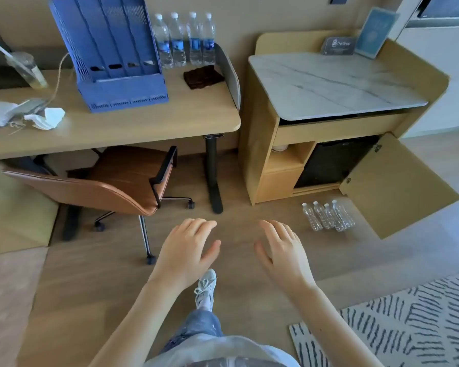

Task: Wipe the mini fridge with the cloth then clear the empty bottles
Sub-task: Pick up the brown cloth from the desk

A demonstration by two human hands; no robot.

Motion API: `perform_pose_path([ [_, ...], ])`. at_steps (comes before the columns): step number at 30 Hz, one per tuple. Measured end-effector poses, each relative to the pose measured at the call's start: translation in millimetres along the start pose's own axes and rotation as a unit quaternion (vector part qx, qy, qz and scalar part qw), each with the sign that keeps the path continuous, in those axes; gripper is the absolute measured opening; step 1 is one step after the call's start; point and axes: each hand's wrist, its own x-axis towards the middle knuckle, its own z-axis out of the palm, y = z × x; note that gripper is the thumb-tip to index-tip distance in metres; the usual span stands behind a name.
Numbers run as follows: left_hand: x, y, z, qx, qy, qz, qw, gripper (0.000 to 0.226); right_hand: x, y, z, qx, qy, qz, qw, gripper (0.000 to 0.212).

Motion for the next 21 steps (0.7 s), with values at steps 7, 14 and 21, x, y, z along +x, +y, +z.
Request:
perform_pose_path([
  [7,90,-71,8,-0.018,-0.011,-0.034,0.999,0.045,113,9,53,-0.004,-0.015,0.006,1.0,0.029],
  [14,201,-145,-24,-0.005,0.0,-0.009,1.0,0.046,238,6,69,-0.013,0.003,0.01,1.0,0.03],
  [21,300,-184,-30,-0.016,0.016,-0.007,1.0,0.036,348,24,75,0.005,0.025,0.012,1.0,0.032],
])
